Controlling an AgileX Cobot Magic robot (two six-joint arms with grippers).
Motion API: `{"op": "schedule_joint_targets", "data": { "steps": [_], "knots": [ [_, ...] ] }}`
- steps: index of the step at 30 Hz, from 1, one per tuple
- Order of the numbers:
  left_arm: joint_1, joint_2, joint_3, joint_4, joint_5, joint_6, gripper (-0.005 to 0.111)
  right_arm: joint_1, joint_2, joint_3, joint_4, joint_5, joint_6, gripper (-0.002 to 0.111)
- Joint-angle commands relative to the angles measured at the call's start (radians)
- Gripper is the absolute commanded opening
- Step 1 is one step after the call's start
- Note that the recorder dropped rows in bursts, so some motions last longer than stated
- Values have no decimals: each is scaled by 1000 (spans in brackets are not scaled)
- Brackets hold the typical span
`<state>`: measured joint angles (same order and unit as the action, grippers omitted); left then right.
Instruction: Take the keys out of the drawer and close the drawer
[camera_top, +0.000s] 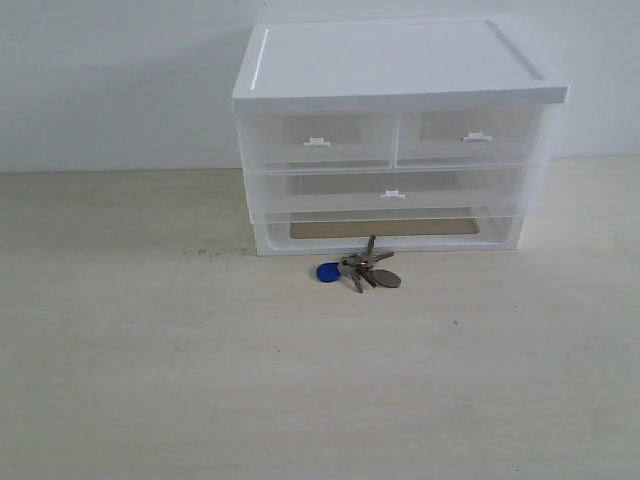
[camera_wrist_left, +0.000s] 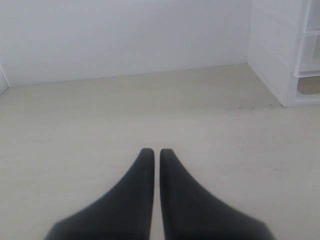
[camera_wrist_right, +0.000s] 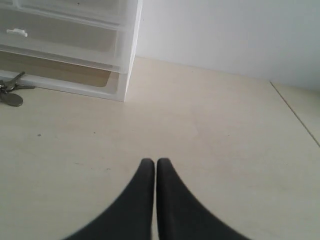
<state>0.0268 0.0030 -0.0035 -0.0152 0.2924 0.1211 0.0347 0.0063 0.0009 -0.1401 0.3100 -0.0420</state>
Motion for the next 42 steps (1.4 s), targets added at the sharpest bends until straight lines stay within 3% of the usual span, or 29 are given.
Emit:
{"op": "schedule_joint_targets", "data": {
  "steps": [1,42],
  "knots": [
    [4,-3,4,4,0,4,4,-5,-6,-1,-1,7,35,0],
    [4,-3,4,4,0,4,4,-5,-6,-1,-1,12,97,0]
  ]
}}
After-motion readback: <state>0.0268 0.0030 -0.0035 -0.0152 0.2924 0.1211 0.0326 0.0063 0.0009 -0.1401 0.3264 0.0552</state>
